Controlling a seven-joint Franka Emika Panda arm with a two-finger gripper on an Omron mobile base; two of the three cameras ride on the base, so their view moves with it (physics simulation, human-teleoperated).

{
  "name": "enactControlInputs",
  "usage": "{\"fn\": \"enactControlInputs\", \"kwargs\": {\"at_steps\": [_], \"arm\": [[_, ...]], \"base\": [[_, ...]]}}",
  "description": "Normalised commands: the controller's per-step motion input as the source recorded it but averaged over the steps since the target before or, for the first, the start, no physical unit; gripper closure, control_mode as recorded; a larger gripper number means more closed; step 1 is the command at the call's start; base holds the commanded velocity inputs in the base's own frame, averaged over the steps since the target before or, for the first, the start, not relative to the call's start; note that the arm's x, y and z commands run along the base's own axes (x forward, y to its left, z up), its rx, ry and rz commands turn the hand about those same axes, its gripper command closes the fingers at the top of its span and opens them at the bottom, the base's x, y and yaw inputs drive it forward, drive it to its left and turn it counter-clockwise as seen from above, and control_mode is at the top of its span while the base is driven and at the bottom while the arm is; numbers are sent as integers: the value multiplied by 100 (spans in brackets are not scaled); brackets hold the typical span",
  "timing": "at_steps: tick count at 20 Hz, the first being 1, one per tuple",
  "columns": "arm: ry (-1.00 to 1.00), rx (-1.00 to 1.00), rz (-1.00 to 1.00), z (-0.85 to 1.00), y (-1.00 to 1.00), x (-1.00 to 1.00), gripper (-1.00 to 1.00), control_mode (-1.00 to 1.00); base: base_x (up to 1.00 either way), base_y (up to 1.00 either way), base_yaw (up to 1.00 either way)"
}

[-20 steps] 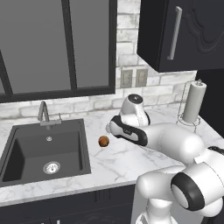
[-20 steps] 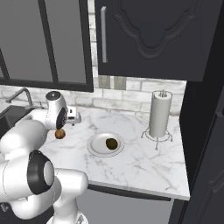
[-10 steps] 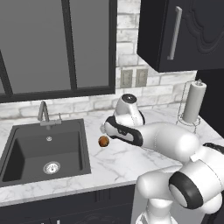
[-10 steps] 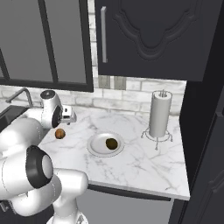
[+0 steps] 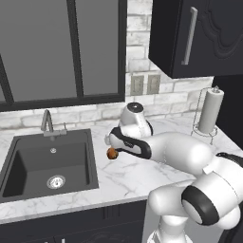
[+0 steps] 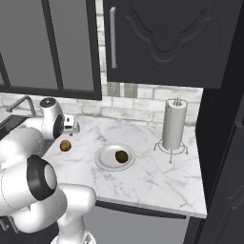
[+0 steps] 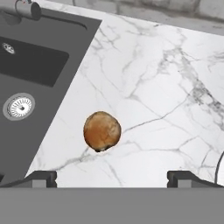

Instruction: Pick the avocado and bread from the counter and place them on the plate. Then pick the jam from the cabinet and place it next to the plate. Lastly close the cabinet door.

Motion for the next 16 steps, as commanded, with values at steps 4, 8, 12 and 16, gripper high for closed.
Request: {"fn": "enactControlInputs", "kwargs": {"at_steps": [4,8,12,16], "arm": [[1,0,0,-7,11,0,-100,-100],[1,0,0,-14,8,0,-100,-100],[0,0,0,-13,4,0,-100,-100],[0,0,0,-13,5,0,-100,-100]], "base": [[0,0,0],[0,0,0],[0,0,0],[0,0,0]]}}
